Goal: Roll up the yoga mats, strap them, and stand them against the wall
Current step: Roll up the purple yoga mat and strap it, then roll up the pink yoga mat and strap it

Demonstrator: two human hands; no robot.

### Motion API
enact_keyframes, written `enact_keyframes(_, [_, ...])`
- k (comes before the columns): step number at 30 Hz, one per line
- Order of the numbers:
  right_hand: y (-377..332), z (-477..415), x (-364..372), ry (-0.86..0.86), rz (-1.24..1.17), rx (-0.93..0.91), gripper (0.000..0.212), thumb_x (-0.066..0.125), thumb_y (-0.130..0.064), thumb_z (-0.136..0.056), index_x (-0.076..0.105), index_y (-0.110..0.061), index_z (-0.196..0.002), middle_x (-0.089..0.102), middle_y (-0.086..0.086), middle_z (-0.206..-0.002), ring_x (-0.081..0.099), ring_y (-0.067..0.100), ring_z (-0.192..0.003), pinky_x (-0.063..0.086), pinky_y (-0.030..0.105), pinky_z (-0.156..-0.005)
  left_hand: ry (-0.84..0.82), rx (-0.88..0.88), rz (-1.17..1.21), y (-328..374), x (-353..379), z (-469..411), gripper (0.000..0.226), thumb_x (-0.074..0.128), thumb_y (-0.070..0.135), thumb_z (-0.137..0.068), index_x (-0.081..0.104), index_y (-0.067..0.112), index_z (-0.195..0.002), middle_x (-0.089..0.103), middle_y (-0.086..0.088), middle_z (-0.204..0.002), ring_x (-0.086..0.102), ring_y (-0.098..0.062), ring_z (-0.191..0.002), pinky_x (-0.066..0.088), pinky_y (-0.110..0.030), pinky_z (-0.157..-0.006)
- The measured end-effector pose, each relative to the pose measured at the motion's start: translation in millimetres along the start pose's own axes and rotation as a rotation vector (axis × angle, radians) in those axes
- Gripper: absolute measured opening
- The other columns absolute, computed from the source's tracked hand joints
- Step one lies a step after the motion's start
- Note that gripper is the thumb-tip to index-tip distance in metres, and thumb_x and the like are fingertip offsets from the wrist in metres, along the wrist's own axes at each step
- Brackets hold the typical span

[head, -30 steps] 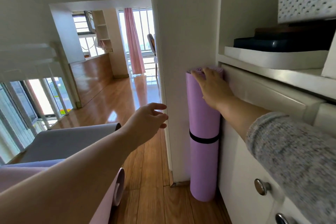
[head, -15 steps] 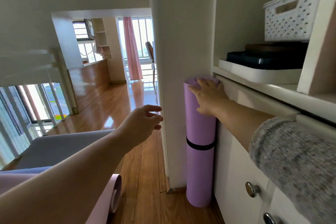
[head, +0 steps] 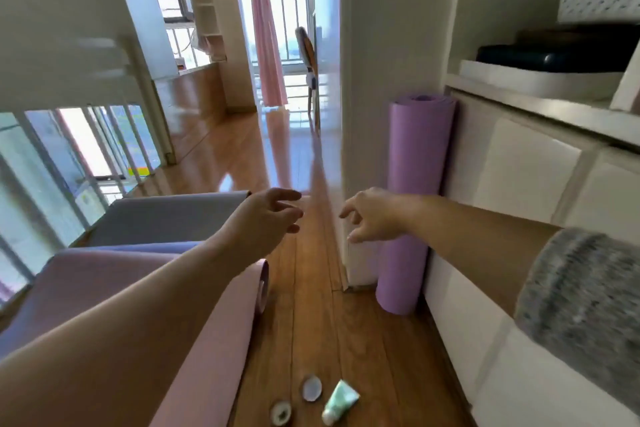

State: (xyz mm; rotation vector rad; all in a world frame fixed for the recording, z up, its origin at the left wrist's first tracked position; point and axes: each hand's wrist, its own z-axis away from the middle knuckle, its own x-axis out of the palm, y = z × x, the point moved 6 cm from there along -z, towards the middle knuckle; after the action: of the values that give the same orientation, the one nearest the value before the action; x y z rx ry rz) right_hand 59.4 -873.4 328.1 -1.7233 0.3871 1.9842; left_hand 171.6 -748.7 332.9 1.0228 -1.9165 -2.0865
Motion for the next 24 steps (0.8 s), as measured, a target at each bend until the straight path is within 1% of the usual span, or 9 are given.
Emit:
enact_keyframes(2, [-35,15,33,-0.172,-0.029,-0.013,0.055,0.063,-0.035,-0.091,0.047,-0.019,-0.140,0.054,-0.002,-0.132,0.052,0.017,-0.118,0.044,0.026,-0.093,0.002,-0.031,-0.087,-25,-24,28,0.024,0.058,0.014,-0.095,0.058,0.015,-0.119,0.067,0.001,-0.097,0.065,-0.006,-0.076,0.047,-0.012,-0.055])
enact_keyframes(5, [-86,30,88,-0.311,-0.018,-0.028,0.055,0.063,-0.036,-0.091,0.047,-0.018,-0.140,0.055,0.000,-0.132,0.053,0.019,-0.118,0.047,0.026,-0.093,0.009,-0.100,-0.206,-73,-60,72,0.030,0.056,0.019,-0.096,0.056,0.014,-0.126,0.064,0.006,-0.097,0.064,-0.003,-0.082,0.046,-0.011,-0.056])
enact_keyframes(8, [-135,41,150,-0.393,-0.023,-0.045,0.055,0.066,-0.036,-0.089,0.049,-0.019,-0.138,0.056,0.002,-0.131,0.054,0.020,-0.117,0.047,0.029,-0.096,0.015,-0.172,-0.268,-132,-82,123,0.032,0.054,0.021,-0.097,0.053,0.018,-0.129,0.063,0.007,-0.103,0.063,-0.002,-0.087,0.046,-0.013,-0.061])
enact_keyframes(12, [-196,73,244,-0.471,-0.099,-0.086,0.051,0.063,-0.033,-0.091,0.049,-0.019,-0.137,0.057,0.001,-0.129,0.056,0.019,-0.115,0.047,0.028,-0.093,0.023,-0.312,-0.313,-234,-84,209,0.033,0.051,0.018,-0.098,0.053,0.015,-0.131,0.064,-0.001,-0.112,0.063,-0.009,-0.094,0.045,-0.013,-0.065])
enact_keyframes(15, [-231,110,307,-0.528,-0.103,-0.122,0.052,0.062,-0.032,-0.092,0.046,-0.019,-0.140,0.055,0.001,-0.130,0.054,0.019,-0.117,0.047,0.027,-0.092,-0.016,-0.398,-0.356,-295,-75,273,0.033,0.051,0.017,-0.098,0.053,0.014,-0.131,0.063,-0.005,-0.120,0.062,-0.015,-0.103,0.046,-0.019,-0.078])
enact_keyframes(17, [-249,135,335,-0.556,-0.089,-0.135,0.051,0.061,-0.030,-0.092,0.046,-0.020,-0.140,0.053,0.002,-0.132,0.054,0.020,-0.118,0.048,0.029,-0.095,-0.036,-0.424,-0.366,-318,-71,310,0.034,0.050,0.018,-0.098,0.053,0.015,-0.132,0.063,-0.004,-0.122,0.062,-0.016,-0.104,0.045,-0.020,-0.079])
enact_keyframes(19, [-266,157,349,-0.560,-0.073,-0.136,0.049,0.060,-0.030,-0.092,0.047,-0.020,-0.139,0.054,0.002,-0.132,0.054,0.020,-0.118,0.049,0.031,-0.096,-0.036,-0.428,-0.375,-326,-76,342,0.034,0.049,0.018,-0.098,0.053,0.015,-0.132,0.063,-0.003,-0.121,0.061,-0.015,-0.103,0.043,-0.017,-0.076])
enact_keyframes(21, [-282,178,349,-0.543,-0.077,-0.128,0.047,0.060,-0.028,-0.093,0.048,-0.019,-0.137,0.054,0.003,-0.132,0.053,0.020,-0.119,0.048,0.032,-0.098,-0.016,-0.433,-0.379,-325,-88,374,0.033,0.049,0.017,-0.098,0.054,0.014,-0.131,0.063,-0.004,-0.120,0.062,-0.016,-0.101,0.042,-0.017,-0.074])
enact_keyframes(24, [-314,210,336,-0.488,-0.152,-0.124,0.045,0.059,-0.028,-0.094,0.049,-0.016,-0.136,0.055,0.004,-0.132,0.053,0.020,-0.120,0.047,0.031,-0.098,0.065,-0.473,-0.359,-318,-115,424,0.032,0.050,0.016,-0.097,0.055,0.014,-0.129,0.064,-0.006,-0.120,0.062,-0.017,-0.098,0.043,-0.020,-0.073])
